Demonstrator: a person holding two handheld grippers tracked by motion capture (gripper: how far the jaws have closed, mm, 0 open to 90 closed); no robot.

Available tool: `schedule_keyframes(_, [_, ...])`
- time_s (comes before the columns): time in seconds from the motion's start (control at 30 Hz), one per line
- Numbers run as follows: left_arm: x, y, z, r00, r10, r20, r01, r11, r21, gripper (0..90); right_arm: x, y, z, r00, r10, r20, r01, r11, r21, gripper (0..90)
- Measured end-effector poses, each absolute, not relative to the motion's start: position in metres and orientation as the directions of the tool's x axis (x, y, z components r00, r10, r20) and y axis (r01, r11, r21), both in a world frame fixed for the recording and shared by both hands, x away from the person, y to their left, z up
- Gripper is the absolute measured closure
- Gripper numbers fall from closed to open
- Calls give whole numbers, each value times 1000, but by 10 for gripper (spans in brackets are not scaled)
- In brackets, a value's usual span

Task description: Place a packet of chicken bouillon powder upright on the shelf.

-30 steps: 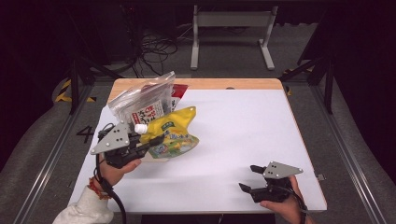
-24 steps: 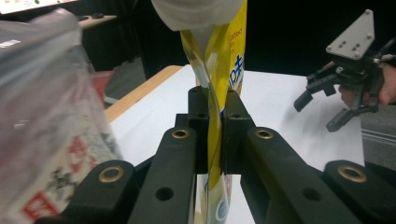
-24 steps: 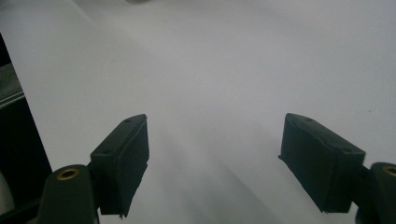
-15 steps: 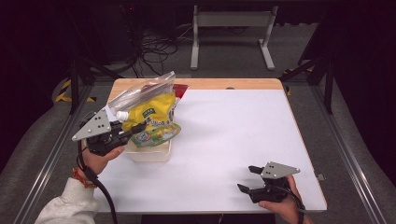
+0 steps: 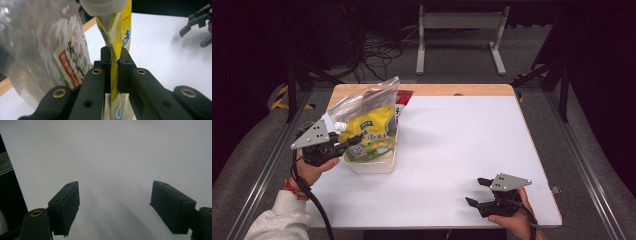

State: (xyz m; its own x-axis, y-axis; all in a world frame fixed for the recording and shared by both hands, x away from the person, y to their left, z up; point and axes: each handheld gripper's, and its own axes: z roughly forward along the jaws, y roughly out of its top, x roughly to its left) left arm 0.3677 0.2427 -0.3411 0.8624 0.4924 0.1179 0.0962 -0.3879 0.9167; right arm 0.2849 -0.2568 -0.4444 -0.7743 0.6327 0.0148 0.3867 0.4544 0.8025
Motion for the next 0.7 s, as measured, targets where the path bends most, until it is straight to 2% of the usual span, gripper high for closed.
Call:
schedule_keyframes(0.23, [369, 246, -350, 872, 477, 110, 124, -433, 893, 857, 285, -256, -446, -776, 631, 16, 389, 458, 799, 235])
schedule_keyframes(0.7, [373, 242, -366, 866, 492, 87, 159, -437, 885, 856, 285, -256, -446, -777, 630, 15, 388, 460, 798, 234])
